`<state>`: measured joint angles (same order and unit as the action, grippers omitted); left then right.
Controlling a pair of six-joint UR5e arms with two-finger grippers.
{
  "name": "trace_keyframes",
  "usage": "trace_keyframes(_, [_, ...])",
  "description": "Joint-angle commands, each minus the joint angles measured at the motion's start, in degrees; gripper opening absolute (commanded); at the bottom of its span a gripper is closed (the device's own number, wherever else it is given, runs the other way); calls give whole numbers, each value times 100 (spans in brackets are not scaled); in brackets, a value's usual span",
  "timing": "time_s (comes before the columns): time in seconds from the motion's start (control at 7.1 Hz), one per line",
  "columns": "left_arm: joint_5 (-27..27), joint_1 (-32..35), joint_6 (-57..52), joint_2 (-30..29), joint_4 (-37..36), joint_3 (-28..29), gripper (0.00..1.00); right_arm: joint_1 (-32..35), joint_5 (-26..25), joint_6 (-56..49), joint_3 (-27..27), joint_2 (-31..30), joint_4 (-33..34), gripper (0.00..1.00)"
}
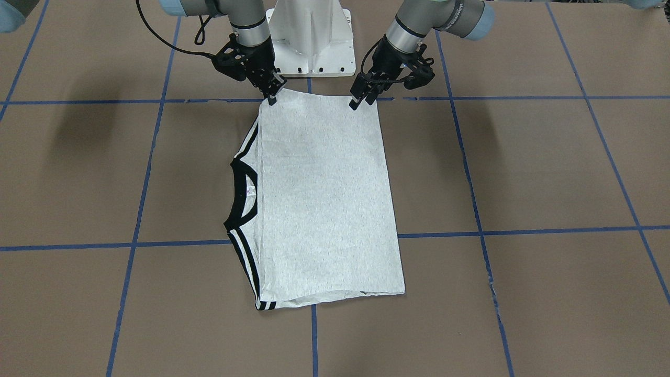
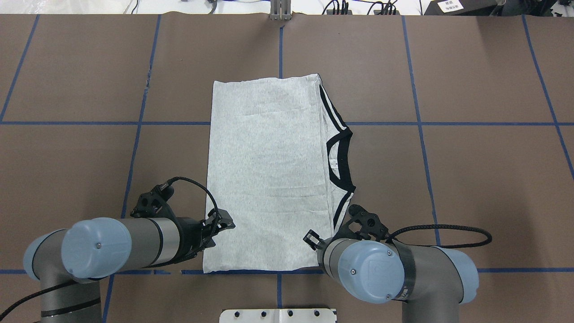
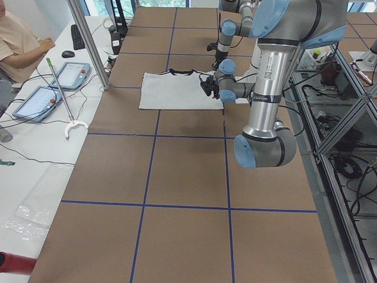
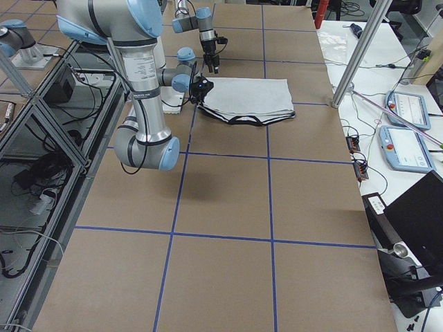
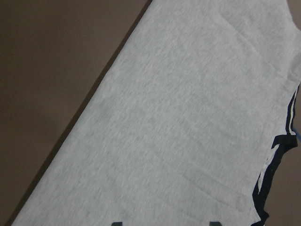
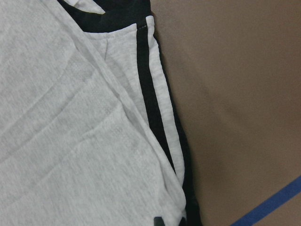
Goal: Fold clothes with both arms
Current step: 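Move the left gripper to the other near corner of the shirt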
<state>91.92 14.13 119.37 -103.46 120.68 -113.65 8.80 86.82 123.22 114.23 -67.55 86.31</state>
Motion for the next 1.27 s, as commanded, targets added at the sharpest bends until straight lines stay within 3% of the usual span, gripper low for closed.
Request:
trace_keyframes(0.0, [-25, -321, 43, 114, -360, 9, 69, -1, -7, 0, 11, -21, 0, 0])
trace_keyframes(0.7, [-42, -647, 140, 168, -765, 27, 70, -1, -7, 0, 3, -21, 0, 0])
trace_keyframes(0.85, [-42, -657, 148, 185, -774, 35, 58, 8, -7, 0, 3, -21, 0, 0])
trace_keyframes(0.99, [-51, -657, 148, 273, -775, 9, 41, 8, -7, 0, 3, -21, 0, 0])
trace_keyframes(1.13, [-51, -657, 148, 291, -775, 18, 40, 8, -7, 0, 3, -21, 0, 0])
